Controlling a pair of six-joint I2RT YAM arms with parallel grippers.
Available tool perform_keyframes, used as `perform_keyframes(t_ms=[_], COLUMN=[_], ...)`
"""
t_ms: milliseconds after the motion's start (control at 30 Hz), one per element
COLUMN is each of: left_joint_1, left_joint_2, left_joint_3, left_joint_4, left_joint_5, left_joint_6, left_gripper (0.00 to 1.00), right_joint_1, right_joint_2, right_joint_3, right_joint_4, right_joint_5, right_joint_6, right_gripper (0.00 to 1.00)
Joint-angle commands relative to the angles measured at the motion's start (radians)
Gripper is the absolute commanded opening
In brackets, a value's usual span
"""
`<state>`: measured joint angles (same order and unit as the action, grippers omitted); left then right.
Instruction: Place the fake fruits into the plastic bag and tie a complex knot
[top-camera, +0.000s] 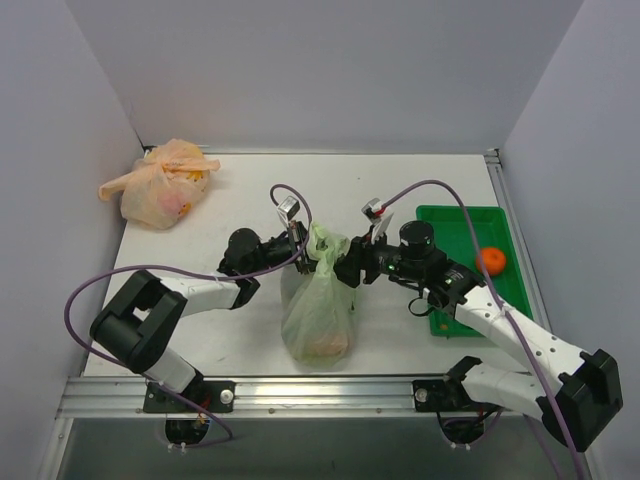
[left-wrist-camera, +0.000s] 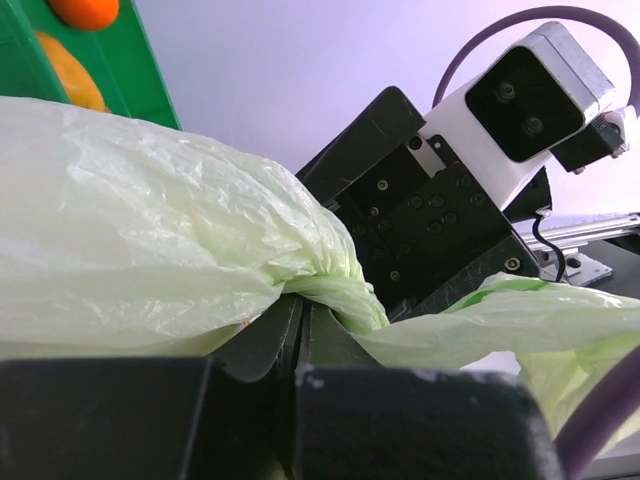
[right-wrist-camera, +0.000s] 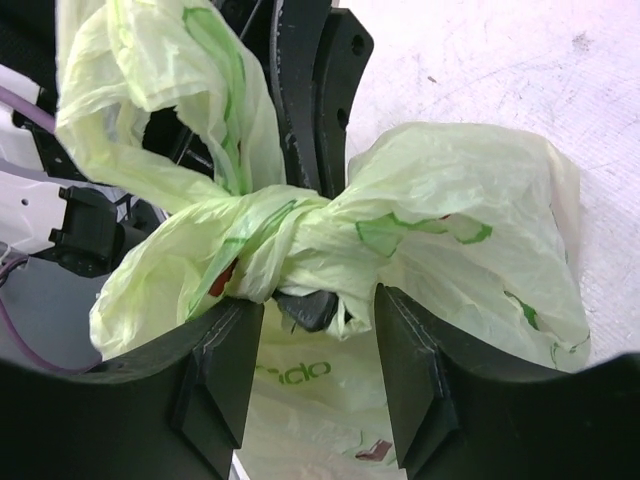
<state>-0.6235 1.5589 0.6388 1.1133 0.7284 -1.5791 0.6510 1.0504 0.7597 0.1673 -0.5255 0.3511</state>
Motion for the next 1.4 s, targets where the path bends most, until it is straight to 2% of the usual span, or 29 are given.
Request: perform_keyframes(t_ms=[0,33,233,267,367,433,467,533,567,700,767,867,967,1000,1133,1167,1233,1367], left_joint_1=[-0.007,-0.01,-0.012,-0.01,-0.002,0.007,0.011,0.028,0.036,0.082,0.136,0.221,0.29,0.301,0.312,0.297,0.269,0.186], left_joint_2=[-0.019,-0.017,-0.02,-0.023,-0.034,-0.04,-0.042,-0.049,-0.052,-0.101,-0.131,-0.197,-0.29,-0.334,-0.444,-0.459,-0.485,-0.468], left_joint_3=[0.035,0.035,0.016,0.012,-0.004,-0.011,-0.019,-0.027,-0.036,-0.066,-0.076,-0.085,-0.067,-0.059,-0.008,0.004,0.053,0.159], left_joint_4=[0.105,0.109,0.128,0.129,0.131,0.128,0.122,0.115,0.118,0.073,0.034,-0.071,-0.252,-0.323,-0.544,-0.569,-0.731,-0.863], left_joint_5=[-0.035,-0.037,-0.032,-0.03,-0.017,0.0,0.006,0.022,0.035,0.08,0.101,0.16,0.236,0.29,0.338,0.33,0.269,0.137], left_joint_6=[-0.027,-0.035,-0.047,-0.045,-0.027,-0.007,0.014,0.042,0.077,0.171,0.235,0.362,0.525,0.562,0.778,0.804,0.917,0.976], left_gripper=[0.0,0.0,0.0,0.0,0.0,0.02,0.11,0.2,0.3,0.46,0.5,0.53,0.57,0.57,0.66,0.73,0.78,0.85], right_joint_1=[0.007,0.007,0.009,0.009,0.012,0.012,0.013,0.012,0.012,0.01,0.009,0.009,0.01,0.012,0.013,0.015,0.016,0.022], right_joint_2=[0.028,0.037,0.042,0.036,0.017,0.0,-0.006,-0.023,-0.026,-0.046,-0.052,-0.05,-0.046,-0.044,-0.027,-0.024,-0.017,-0.001], right_joint_3=[0.027,0.035,0.043,0.043,0.035,0.032,0.03,0.033,0.039,0.066,0.075,0.089,0.108,0.113,0.145,0.159,0.168,0.193], right_joint_4=[0.095,0.097,0.106,0.101,0.089,0.083,0.069,0.049,0.014,-0.063,-0.095,-0.143,-0.196,-0.206,-0.279,-0.288,-0.311,-0.347], right_joint_5=[0.022,0.027,0.044,0.045,0.051,0.047,0.045,0.039,0.036,0.036,0.032,0.033,0.032,0.035,0.048,0.05,0.051,0.042], right_joint_6=[0.002,-0.004,-0.023,-0.035,-0.058,-0.07,-0.077,-0.103,-0.113,-0.178,-0.205,-0.238,-0.27,-0.276,-0.319,-0.333,-0.343,-0.357], right_gripper=[0.48,0.47,0.22,0.15,0.0,0.0,0.0,0.0,0.0,0.0,0.0,0.0,0.0,0.0,0.0,0.0,0.0,0.0])
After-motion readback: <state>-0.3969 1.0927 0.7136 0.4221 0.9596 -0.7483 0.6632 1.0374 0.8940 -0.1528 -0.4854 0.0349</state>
